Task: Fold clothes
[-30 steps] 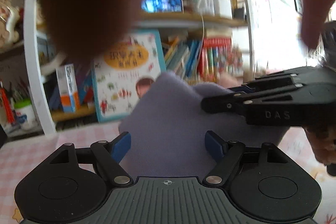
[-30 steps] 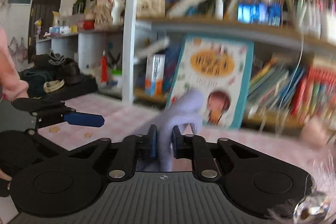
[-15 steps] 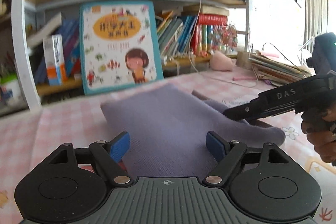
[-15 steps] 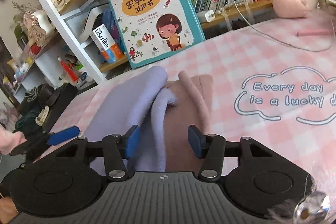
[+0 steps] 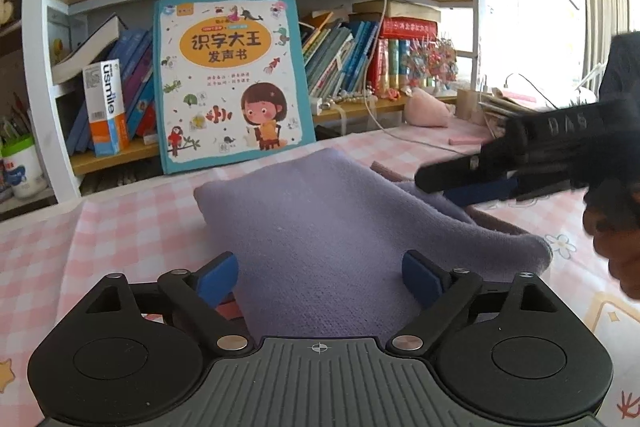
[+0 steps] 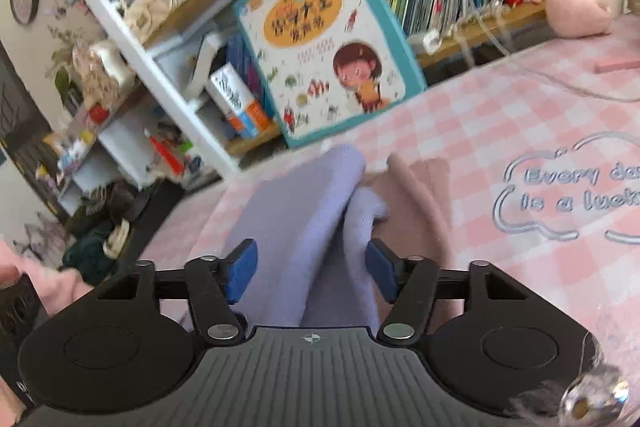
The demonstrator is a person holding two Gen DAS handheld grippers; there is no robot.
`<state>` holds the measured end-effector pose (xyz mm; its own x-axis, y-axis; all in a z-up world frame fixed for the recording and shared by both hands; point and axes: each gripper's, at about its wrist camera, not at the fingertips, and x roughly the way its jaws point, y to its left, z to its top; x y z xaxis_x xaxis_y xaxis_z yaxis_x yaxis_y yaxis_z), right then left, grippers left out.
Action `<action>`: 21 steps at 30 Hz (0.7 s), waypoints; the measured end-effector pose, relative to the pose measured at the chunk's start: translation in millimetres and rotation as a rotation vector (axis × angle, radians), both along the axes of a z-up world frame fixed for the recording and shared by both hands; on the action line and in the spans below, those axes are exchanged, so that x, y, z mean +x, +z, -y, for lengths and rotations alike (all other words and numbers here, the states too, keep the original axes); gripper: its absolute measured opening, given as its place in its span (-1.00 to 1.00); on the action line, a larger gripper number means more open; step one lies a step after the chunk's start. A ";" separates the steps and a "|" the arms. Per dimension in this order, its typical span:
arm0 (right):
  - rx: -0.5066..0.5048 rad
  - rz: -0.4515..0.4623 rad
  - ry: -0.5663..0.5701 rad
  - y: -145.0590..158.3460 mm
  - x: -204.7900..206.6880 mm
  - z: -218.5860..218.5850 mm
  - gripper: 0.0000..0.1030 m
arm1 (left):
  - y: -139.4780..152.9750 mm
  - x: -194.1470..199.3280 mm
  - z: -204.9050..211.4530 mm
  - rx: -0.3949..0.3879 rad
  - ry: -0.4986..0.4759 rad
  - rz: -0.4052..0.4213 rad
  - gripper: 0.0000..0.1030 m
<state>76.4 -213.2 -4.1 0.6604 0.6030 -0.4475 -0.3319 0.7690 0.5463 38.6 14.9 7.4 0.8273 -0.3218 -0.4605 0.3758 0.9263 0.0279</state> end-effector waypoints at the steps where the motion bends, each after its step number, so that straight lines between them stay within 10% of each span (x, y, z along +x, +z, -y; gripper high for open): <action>1: -0.018 -0.028 0.008 -5.4 2.6 -3.4 0.14 | 0.1 -1.1 1.2 0.012 0.000 0.011 0.78; 5: -0.077 -0.034 0.019 -19.9 2.3 -15.4 0.08 | -1.2 -5.9 3.8 0.047 -0.001 0.039 0.78; 8: -0.109 0.019 0.052 -17.8 -3.9 -22.4 -0.58 | -1.0 -4.4 0.6 0.040 0.005 0.031 0.78; 17: -0.439 0.619 0.100 16.1 -83.7 -57.3 -0.73 | 17.4 -16.7 -5.2 -0.006 0.002 0.148 0.86; 21: -0.424 0.449 0.038 3.3 -63.9 -43.9 -0.71 | 14.5 -9.3 -4.6 0.003 0.017 0.101 0.86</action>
